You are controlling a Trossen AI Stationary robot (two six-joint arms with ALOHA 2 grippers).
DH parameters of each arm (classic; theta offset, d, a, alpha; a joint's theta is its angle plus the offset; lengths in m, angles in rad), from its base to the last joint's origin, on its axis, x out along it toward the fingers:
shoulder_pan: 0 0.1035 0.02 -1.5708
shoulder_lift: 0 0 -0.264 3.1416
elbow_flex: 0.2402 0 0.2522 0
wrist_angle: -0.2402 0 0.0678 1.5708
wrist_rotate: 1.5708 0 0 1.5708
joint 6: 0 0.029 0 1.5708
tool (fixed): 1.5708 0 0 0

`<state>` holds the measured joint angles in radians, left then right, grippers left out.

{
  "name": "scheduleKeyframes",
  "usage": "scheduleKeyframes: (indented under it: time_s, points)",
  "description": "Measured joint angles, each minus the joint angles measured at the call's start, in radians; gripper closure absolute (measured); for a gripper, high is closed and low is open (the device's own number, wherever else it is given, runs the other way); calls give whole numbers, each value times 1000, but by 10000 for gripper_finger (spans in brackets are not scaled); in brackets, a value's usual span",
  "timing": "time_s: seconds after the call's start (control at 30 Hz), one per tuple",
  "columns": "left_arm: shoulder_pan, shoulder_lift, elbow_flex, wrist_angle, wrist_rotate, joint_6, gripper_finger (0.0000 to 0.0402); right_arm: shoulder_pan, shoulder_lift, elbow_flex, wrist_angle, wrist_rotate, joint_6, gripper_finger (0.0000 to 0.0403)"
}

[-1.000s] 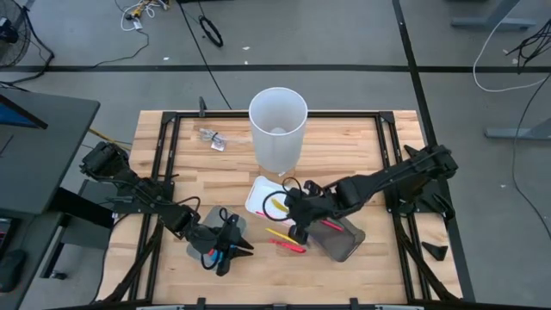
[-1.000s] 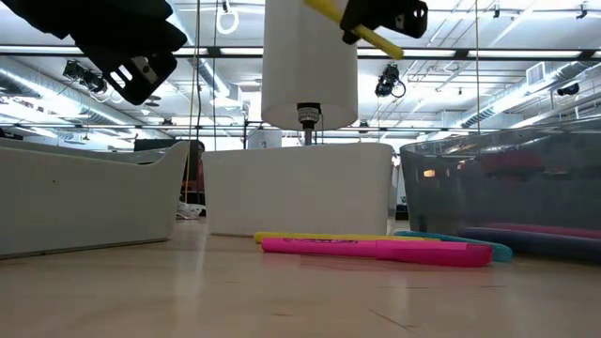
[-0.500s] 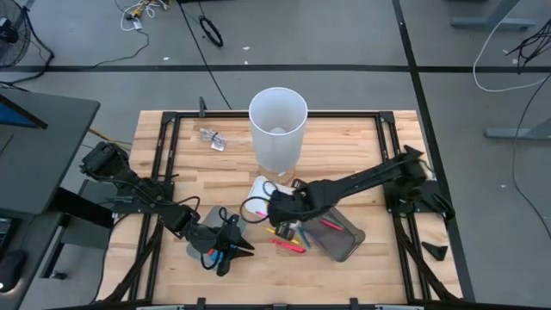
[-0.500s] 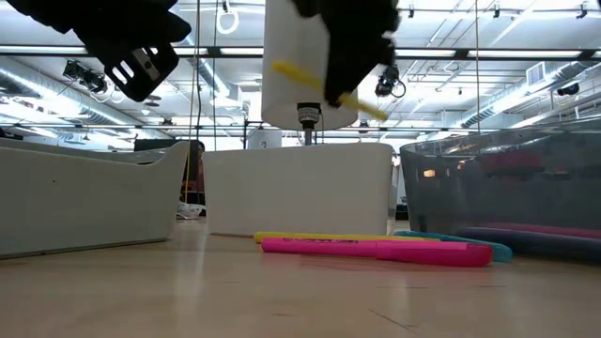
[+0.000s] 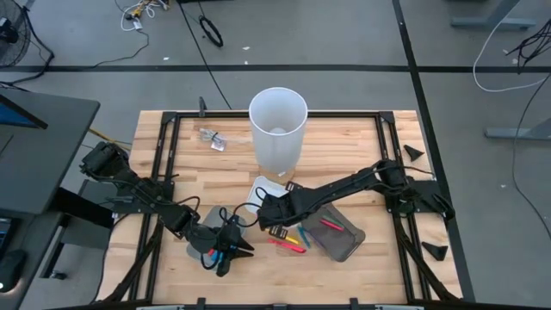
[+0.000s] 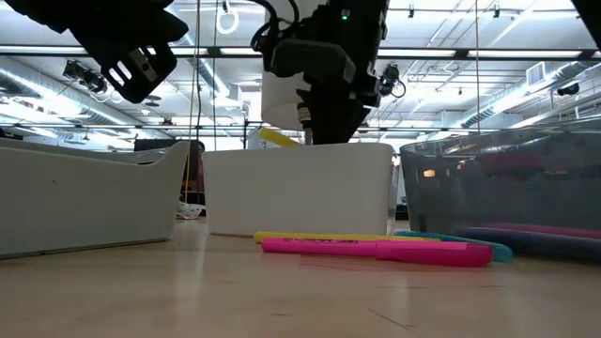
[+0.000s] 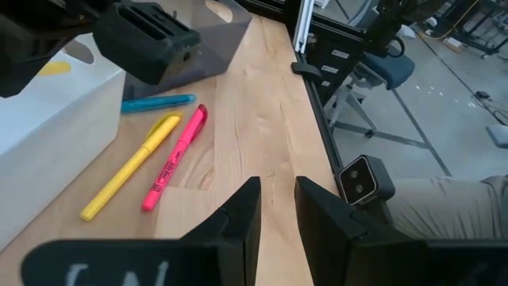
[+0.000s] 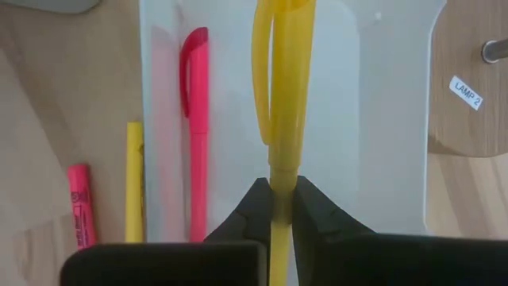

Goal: Pick & Place Markers
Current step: Put the bottom yellow marker pen in the white bin, then put the pink marker pen in the white bin

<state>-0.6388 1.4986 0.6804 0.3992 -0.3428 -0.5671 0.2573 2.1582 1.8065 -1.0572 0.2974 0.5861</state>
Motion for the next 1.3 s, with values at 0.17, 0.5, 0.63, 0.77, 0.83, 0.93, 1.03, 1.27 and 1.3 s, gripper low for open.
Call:
scheduleKeyframes:
  time_s: [0.17,0.5,0.63,0.77,0.83,0.93,1.03,1.27,1.3]
  points:
    - [0,0,0,0,0,0,319,-2,0,0,0,0,-3,366]
    - [0,0,0,0,0,0,319,-15,0,0,0,0,-44,311]
    - [0,0,0,0,0,3,319,-15,-1,0,1,2,-77,291]
    - [0,0,0,10,0,60,311,-6,-25,0,-15,7,-108,268]
    - [0,0,4,14,-1,88,298,8,-40,0,-37,66,-107,261]
    - [2,0,28,3,-13,131,270,46,-79,0,-53,178,-98,257]
    - [10,-1,72,-70,-22,167,236,103,-107,0,-60,255,-91,259]
    - [49,-1,230,-411,-56,171,194,283,-134,0,-139,480,47,270]
    - [55,-1,254,-456,-56,171,194,312,-133,0,-149,506,65,272]
